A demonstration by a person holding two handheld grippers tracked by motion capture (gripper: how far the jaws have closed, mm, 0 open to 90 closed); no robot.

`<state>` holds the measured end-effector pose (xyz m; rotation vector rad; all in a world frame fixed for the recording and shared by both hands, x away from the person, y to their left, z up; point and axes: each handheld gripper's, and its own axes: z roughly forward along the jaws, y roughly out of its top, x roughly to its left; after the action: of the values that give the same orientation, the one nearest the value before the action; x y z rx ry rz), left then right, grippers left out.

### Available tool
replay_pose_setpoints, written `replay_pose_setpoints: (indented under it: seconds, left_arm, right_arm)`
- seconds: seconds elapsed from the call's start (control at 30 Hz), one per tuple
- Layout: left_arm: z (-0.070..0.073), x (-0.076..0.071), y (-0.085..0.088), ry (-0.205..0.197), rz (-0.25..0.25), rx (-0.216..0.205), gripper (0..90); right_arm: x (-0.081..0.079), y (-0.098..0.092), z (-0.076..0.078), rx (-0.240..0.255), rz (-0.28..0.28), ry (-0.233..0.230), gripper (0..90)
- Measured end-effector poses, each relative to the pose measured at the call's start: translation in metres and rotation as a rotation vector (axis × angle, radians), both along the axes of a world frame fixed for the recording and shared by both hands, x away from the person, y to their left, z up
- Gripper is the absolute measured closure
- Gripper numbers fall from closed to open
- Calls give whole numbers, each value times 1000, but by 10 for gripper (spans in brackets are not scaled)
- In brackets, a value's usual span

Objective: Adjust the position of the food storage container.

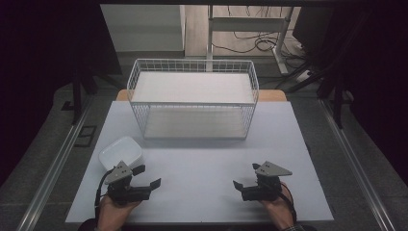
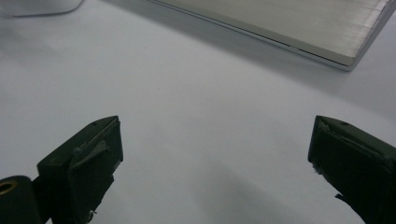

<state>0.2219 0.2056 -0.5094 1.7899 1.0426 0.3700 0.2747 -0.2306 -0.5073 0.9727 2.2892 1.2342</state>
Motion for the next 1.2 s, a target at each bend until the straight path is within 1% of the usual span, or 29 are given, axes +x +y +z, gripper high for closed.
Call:
replay_pose_setpoints:
  seconds: [0.03, 0.13, 0.17, 0.23, 0.33, 0.37, 0.47, 0.5, 0.53, 0.57, 0.6, 0.63, 0.67, 0.7, 0.73, 0.8, 0.83, 0.9, 0.93, 0.97, 1.0, 1.03, 1.07, 1.1, 1.13, 1.17, 1.2]
  left_arm:
    - [2, -1, 2, -4, 10, 9, 191]
    - [5, -2, 4, -7, 18, 18, 210]
    - [8, -2, 7, -13, 31, 29, 241]
    - [10, -2, 10, -17, 45, 30, 274]
    - [13, -2, 15, -17, 53, 28, 351]
    - [16, 1, 20, -12, 68, 40, 370]
    - [16, 6, 28, 7, 97, 60, 440]
    - [16, 6, 28, 7, 97, 60, 470]
    - [16, 8, 31, 13, 105, 68, 470]
    - [17, 11, 38, 12, 125, 77, 555]
    - [17, 11, 38, 12, 125, 77, 593]
    - [18, 12, 41, 11, 135, 79, 593]
    - [18, 14, 45, 11, 147, 81, 634]
    - [19, 16, 53, 16, 177, 82, 707]
    - [19, 16, 53, 16, 177, 82, 743]
    - [20, 18, 61, 18, 208, 89, 818]
    - [20, 19, 65, 15, 223, 95, 818]
    - [20, 20, 74, 7, 257, 93, 898]
    - [20, 20, 79, -2, 279, 89, 898]
    - [18, 20, 87, -14, 315, 86, 899]
    - [18, 20, 87, -14, 315, 86, 900]
    - [15, 19, 97, -17, 362, 86, 900]
    - [15, 19, 97, -17, 362, 86, 900]
    - [11, 18, 105, -10, 395, 85, 899]
    - [11, 18, 105, -10, 395, 85, 899]
    - [8, 17, 113, -3, 429, 104, 899]
    - [8, 17, 113, -3, 429, 104, 899]
  right_arm:
    - [0, 0, 0, 1, 0, -1, 29]
    - [0, 0, 1, 4, -7, -6, 30]
    - [0, 0, 1, -1, -13, -6, 30]
    - [0, 1, 1, -12, -20, -9, 32]
    - [-1, 1, 0, -21, -23, -13, 33]
    - [-1, 2, 0, -19, -23, -11, 33]
    - [-1, 3, 1, -17, -23, -10, 33]
    - [-1, 3, 1, -17, -24, -10, 33]
    - [-1, 3, 1, -17, -24, -10, 33]
    - [-1, 4, 0, -20, -21, -11, 34]
    - [-1, 4, 0, -20, -21, -11, 34]
    - [-1, 4, 0, -23, -22, -13, 34]
    - [-1, 4, 0, -29, -22, -13, 34]
    - [-1, 4, 0, -40, -22, -13, 34]
    - [-1, 4, 0, -40, -22, -13, 34]
    - [-1, 4, 0, -41, -23, -12, 34]
    - [-1, 4, 0, -41, -23, -12, 34]
    - [0, 4, -1, -40, -25, -8, 35]
    - [0, 4, -1, -40, -25, -8, 35]
    - [0, 4, -1, -46, -24, -6, 35]
    - [0, 4, -1, -46, -24, -6, 35]
    - [0, 5, -2, -51, -21, -5, 35]
    - [0, 5, -2, -51, -21, -5, 35]
    - [0, 5, -2, -56, -19, -6, 36]
    - [0, 5, -2, -58, -19, -6, 36]
    - [0, 5, -2, -60, -19, -6, 36]
    - [0, 5, -2, -60, -19, -6, 36]
